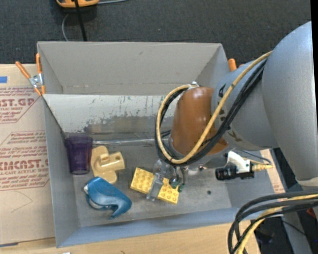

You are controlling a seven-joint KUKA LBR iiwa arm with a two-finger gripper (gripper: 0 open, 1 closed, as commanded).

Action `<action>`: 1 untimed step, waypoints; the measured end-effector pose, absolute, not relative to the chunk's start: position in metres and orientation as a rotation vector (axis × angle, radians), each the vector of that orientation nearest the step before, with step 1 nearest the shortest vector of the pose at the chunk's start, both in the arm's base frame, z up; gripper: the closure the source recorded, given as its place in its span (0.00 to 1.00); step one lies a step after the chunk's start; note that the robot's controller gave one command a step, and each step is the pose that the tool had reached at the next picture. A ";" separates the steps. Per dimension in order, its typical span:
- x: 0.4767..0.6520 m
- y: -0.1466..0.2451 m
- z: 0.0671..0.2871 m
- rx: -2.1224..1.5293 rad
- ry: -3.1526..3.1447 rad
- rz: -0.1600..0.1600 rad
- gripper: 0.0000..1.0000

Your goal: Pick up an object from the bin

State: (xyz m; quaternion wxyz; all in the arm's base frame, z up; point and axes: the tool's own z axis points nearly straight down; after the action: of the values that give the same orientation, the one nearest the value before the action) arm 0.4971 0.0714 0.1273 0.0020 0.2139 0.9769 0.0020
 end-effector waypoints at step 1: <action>0.497 0.072 0.132 0.670 3.065 0.007 1.00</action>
Offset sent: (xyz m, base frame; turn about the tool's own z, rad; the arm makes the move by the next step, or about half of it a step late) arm 0.0000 0.0001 0.0502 0.0000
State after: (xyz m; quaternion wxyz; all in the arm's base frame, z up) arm 0.4971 0.0715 0.1318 0.0021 0.2137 0.9769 0.0022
